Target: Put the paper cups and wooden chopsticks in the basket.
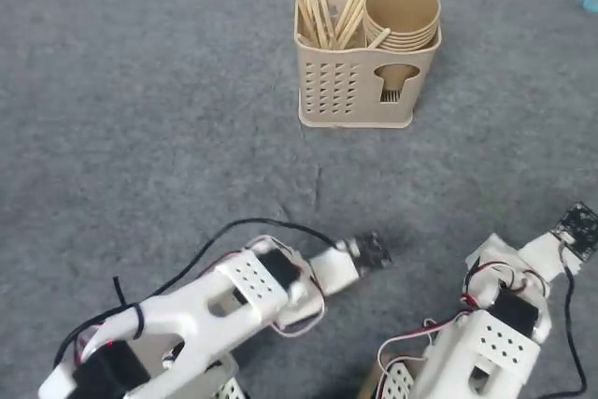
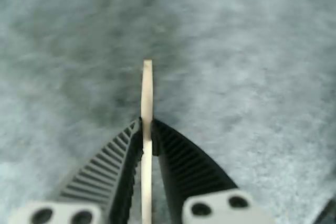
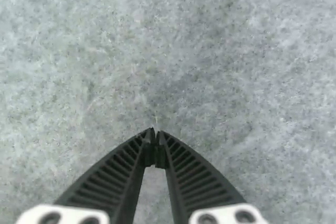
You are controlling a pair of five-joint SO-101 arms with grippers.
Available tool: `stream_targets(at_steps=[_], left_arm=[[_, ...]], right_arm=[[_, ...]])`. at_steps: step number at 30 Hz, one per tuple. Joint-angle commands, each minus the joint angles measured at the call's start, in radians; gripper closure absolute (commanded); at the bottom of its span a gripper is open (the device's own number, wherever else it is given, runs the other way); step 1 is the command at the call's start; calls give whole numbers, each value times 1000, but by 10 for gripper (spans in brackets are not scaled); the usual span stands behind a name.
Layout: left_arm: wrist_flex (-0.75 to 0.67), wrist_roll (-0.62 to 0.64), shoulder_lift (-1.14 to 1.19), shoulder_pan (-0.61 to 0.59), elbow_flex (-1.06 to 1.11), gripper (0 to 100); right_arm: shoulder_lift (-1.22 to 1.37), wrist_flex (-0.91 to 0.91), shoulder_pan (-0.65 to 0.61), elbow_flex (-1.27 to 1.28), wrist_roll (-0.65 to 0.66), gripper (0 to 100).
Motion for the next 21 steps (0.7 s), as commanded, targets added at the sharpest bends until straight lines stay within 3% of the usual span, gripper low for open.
stream_targets(at_steps=[1, 7, 14, 21], left_arm=[[12, 5, -21, -143, -38, 987], [26, 11, -21, -206, -101, 987], [221, 12, -21, -209, -325, 987], [305, 12, -21, -209, -484, 987]], right_arm=[[-15, 5, 5, -75, -14, 991], [-15, 1, -4, -71, -14, 990], [-15, 1, -38, -66, -14, 991], [-15, 1, -38, -66, -14, 991]])
